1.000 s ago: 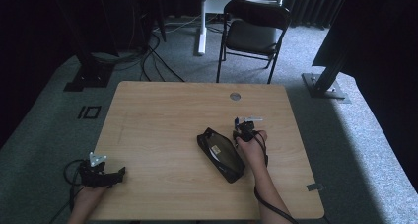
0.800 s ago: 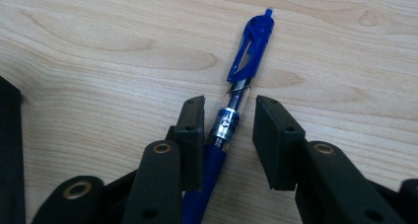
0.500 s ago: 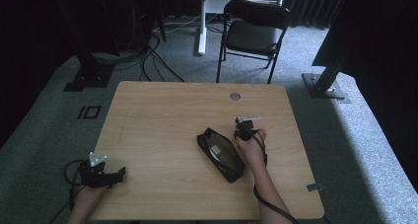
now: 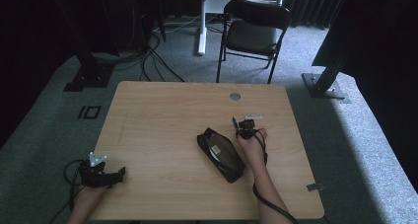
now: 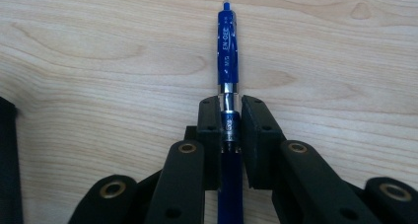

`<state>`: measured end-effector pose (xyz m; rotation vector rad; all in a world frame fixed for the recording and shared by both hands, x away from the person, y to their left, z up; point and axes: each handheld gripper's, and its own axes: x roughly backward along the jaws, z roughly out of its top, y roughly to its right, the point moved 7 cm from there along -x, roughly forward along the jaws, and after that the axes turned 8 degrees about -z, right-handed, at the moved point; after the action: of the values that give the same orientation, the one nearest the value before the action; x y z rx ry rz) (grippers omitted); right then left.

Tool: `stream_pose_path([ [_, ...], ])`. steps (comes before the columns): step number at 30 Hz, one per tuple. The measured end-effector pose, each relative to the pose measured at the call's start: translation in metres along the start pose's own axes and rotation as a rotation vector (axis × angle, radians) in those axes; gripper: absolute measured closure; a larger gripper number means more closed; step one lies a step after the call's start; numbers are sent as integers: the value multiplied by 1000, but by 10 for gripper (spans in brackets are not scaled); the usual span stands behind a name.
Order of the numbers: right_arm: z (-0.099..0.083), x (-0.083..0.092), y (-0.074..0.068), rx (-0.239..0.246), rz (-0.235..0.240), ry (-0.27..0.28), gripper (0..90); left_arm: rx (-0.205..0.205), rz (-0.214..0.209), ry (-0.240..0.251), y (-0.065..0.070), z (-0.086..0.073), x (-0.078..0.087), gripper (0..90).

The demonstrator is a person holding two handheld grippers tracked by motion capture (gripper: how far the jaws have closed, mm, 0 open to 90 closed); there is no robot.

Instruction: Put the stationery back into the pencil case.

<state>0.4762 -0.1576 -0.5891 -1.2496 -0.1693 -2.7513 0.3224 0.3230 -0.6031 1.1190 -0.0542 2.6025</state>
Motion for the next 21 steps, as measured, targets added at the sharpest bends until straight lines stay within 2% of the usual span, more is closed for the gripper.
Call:
stream_pose_path([
  [5,1,4,5,-25,14,20,796,0,0,0,0,0,0,4],
  [11,8,23,13,-34,38,44,795,0,0,0,0,0,0,4],
  [21,14,50,15,-17,69,99,795,0,0,0,0,0,0,4],
])
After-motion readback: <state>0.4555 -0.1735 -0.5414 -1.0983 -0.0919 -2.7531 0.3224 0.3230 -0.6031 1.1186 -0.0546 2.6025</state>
